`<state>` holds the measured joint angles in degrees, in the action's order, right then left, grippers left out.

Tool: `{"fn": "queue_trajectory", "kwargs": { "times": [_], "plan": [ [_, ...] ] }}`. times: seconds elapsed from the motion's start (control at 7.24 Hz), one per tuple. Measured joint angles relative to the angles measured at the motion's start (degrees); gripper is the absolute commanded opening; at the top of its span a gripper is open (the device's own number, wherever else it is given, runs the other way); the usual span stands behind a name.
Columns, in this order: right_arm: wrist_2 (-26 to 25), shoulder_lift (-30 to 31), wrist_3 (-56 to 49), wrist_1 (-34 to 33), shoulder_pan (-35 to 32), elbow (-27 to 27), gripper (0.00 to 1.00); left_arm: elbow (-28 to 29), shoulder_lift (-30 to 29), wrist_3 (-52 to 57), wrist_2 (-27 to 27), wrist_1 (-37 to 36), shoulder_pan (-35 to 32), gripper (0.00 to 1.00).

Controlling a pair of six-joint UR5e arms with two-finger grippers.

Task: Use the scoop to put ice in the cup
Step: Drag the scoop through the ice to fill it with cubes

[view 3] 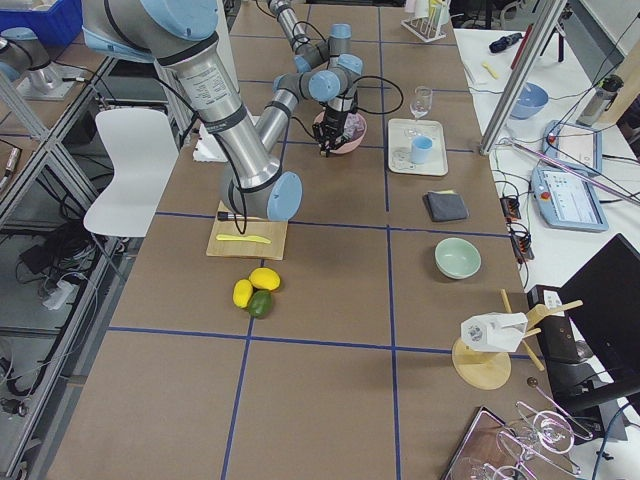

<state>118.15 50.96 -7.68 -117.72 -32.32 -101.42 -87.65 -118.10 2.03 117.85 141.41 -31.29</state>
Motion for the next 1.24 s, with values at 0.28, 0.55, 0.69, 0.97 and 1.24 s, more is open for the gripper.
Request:
{"fn": "queue_trajectory", "kwargs": {
  "times": [0.28, 0.55, 0.69, 0.97, 1.24],
  "plan": [
    [1.1, 2.5, 0.3, 4.0, -0.3, -0.8, 0.00, -0.1, 0.0, 0.0, 0.0, 0.0, 0.0, 1.00],
    [2.3, 3.9, 0.5, 6.8, -0.7, -1.1, 0.00, 0.0, -0.1, 0.0, 0.0, 0.0, -0.1, 1.00],
    [3.0, 4.0, 0.6, 7.2, -1.0, -1.5, 0.00, 0.0, -0.1, 0.0, 0.0, 0.0, -0.1, 1.00],
    [4.1, 4.3, 0.7, 7.7, -1.5, -2.4, 0.00, -0.1, -0.1, 0.0, 0.0, 0.0, -0.2, 1.00],
    [4.8, 6.6, 0.9, 10.6, -1.9, -4.0, 0.00, -0.1, -0.2, 0.0, 0.0, 0.0, -0.3, 1.00]
  ]
}}
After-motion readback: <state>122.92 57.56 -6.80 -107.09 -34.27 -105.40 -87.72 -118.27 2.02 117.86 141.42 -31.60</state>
